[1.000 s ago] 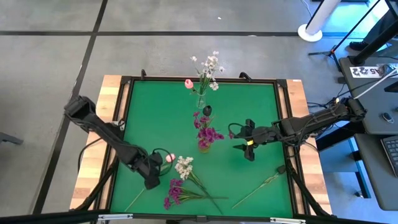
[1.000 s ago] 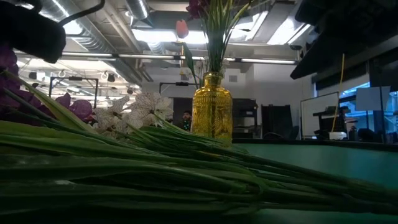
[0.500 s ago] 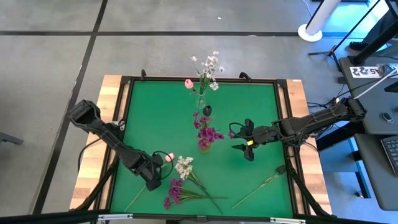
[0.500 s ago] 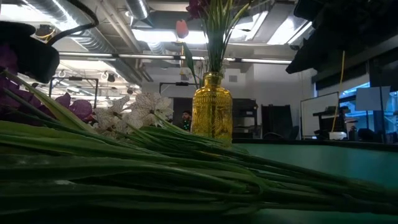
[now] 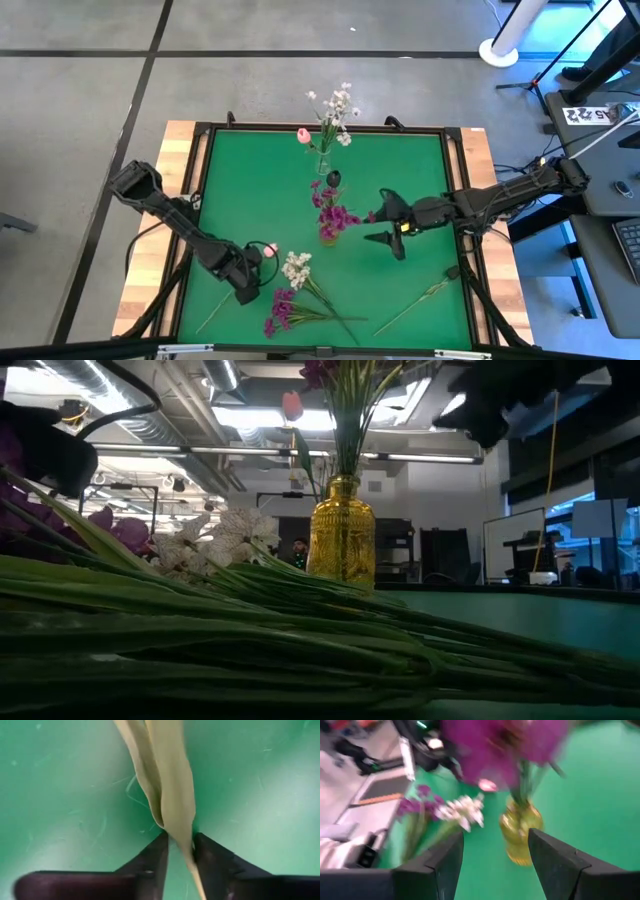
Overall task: Sort flowers into vase by color
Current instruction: Put the pink flower into the transparent vase
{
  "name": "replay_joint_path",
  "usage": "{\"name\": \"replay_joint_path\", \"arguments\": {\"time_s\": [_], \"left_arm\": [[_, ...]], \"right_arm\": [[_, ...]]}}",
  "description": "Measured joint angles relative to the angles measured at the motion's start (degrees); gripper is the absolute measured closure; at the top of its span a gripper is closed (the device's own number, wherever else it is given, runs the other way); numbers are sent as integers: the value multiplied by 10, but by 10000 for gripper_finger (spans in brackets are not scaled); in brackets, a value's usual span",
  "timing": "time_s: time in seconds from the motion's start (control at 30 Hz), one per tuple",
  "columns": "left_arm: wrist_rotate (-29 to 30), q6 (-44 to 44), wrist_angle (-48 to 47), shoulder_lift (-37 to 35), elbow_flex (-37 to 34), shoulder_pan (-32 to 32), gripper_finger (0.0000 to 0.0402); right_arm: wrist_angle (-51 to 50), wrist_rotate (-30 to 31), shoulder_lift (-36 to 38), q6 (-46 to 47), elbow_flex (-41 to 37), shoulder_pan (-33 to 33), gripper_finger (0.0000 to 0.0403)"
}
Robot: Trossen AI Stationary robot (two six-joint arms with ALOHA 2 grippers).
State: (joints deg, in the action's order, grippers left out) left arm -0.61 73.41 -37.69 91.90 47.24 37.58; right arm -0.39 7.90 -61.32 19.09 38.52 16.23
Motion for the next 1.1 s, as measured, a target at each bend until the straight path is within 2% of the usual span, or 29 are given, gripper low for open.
{"name": "replay_joint_path", "arguments": {"time_s": [0.2,0.3,0.43,0.67,0.77,0.87,1.1], "left_arm": [[-2,-25,-13,0,0,-17,389],[26,-51,-31,-3,7,-26,393],[86,-77,-111,-20,45,-37,389],[272,-96,-301,-76,158,-38,388],[362,-93,-356,-113,191,-37,388],[457,-100,-361,-161,206,-38,388],[689,-162,-312,-266,207,-38,388]], "right_arm": [[58,-15,0,-39,0,0,182],[69,-15,0,-55,0,-1,182],[70,-14,0,-59,0,-1,182],[70,-14,0,-59,0,-1,182],[70,-14,1,-60,0,-1,182],[73,-2,1,-72,0,-1,182],[77,91,2,-123,0,-1,182]]}}
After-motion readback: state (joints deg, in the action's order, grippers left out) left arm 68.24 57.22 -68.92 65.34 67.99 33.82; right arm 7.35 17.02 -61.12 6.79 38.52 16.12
